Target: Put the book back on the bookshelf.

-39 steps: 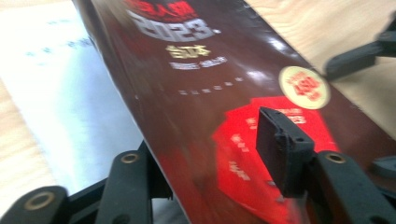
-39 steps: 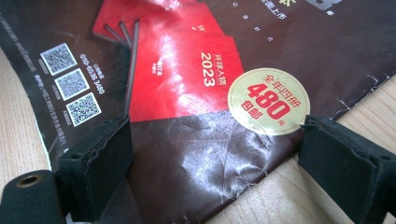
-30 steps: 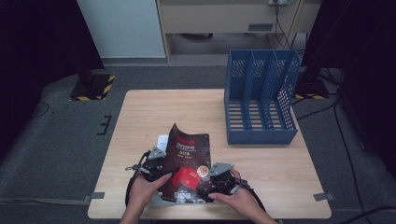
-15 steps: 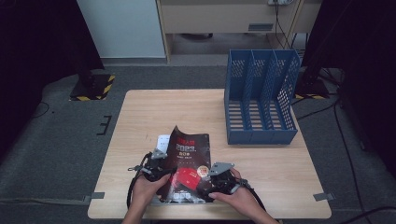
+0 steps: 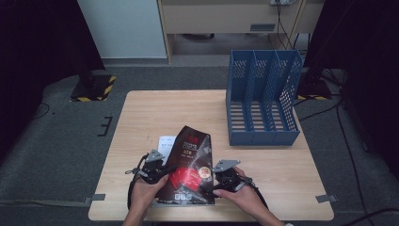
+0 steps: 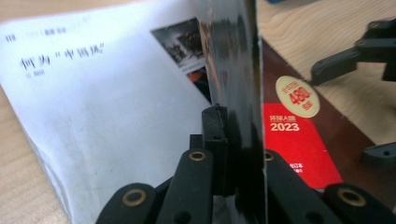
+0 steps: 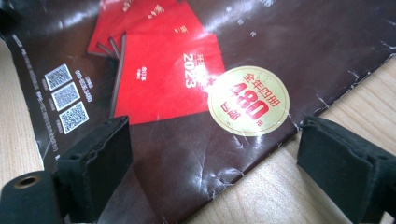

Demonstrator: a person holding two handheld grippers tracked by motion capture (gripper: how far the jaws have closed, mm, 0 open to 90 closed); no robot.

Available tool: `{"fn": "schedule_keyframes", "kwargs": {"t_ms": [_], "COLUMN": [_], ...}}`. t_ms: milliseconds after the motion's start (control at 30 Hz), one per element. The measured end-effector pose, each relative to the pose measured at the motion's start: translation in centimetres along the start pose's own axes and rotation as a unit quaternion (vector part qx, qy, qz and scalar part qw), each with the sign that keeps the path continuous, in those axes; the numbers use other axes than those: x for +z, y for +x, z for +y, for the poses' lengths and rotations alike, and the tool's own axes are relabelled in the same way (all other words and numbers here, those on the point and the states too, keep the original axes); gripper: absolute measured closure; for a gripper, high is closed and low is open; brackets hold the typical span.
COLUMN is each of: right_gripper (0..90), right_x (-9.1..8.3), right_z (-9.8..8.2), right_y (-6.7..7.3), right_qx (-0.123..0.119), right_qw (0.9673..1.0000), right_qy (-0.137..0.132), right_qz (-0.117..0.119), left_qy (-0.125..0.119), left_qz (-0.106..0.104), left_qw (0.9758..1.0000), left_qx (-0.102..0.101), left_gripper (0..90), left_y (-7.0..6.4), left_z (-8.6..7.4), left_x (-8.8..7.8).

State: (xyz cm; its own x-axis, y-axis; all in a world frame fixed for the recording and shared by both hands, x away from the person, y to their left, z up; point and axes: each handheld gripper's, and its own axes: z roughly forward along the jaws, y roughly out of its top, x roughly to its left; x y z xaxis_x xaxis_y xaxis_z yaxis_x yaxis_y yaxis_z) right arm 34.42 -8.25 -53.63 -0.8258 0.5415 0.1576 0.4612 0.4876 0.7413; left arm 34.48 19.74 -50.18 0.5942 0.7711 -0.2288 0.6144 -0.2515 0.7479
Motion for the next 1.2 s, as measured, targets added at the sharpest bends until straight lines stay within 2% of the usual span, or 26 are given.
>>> {"fn": "schedule_keyframes", "kwargs": {"t_ms": [67, 200, 467, 700, 833, 867, 933, 1033, 1067, 1100, 1200], "right_gripper": [9.3, 9.1, 7.7, 8.1, 8.3, 8.4, 8.5, 8.6, 8.6, 8.6, 8.6], "right_x": [0.0, -0.1, -0.1, 0.6, 1.1, 1.1, 1.1, 1.1, 1.1, 1.1, 1.1], "right_z": [0.0, 0.1, 0.4, 1.1, 1.4, 1.4, 1.3, 1.1, 1.1, 1.1, 1.0], "right_y": [-0.1, -0.3, -1.1, -1.4, -1.1, -1.1, -1.1, -1.1, -1.1, -1.0, -0.9], "right_qx": [0.001, 0.009, 0.030, 0.042, 0.034, 0.034, 0.034, 0.032, 0.032, 0.028, 0.028], "right_qw": [1.0000, 0.9999, 0.9993, 0.9984, 0.9987, 0.9988, 0.9987, 0.9988, 0.9988, 0.9990, 0.9990], "right_qy": [0.001, 0.002, 0.004, 0.002, 0.001, -0.001, -0.003, -0.009, -0.009, -0.012, -0.012], "right_qz": [0.001, 0.006, 0.022, 0.037, 0.038, 0.036, 0.037, 0.036, 0.036, 0.034, 0.032], "left_qy": [-0.003, -0.024, -0.047, -0.065, -0.059, -0.054, -0.050, -0.041, -0.041, -0.029, -0.025], "left_qz": [-0.001, -0.006, -0.010, -0.014, -0.014, -0.010, -0.004, 0.038, 0.038, 0.065, 0.100], "left_qw": [1.0000, 0.9996, 0.9985, 0.9974, 0.9979, 0.9983, 0.9986, 0.9984, 0.9984, 0.9974, 0.9947], "left_qx": [0.002, 0.017, 0.027, 0.030, 0.024, 0.018, 0.019, 0.013, 0.013, 0.012, -0.008], "left_gripper": [90.0, 90.0, 90.0, 90.0, 90.0, 89.7, 87.2, 73.9, 68.4, 63.2, 49.4], "left_y": [-0.1, -0.4, -0.9, -1.0, -0.7, -0.5, -0.5, -0.3, -0.3, -0.1, 0.7], "left_z": [0.0, 0.3, 0.5, 0.4, 0.3, 0.2, 0.1, 0.0, 0.0, -0.2, -0.5], "left_x": [-0.1, -0.9, -1.9, -2.4, -2.2, -2.0, -1.9, -1.5, -1.5, -1.3, -1.4]}}
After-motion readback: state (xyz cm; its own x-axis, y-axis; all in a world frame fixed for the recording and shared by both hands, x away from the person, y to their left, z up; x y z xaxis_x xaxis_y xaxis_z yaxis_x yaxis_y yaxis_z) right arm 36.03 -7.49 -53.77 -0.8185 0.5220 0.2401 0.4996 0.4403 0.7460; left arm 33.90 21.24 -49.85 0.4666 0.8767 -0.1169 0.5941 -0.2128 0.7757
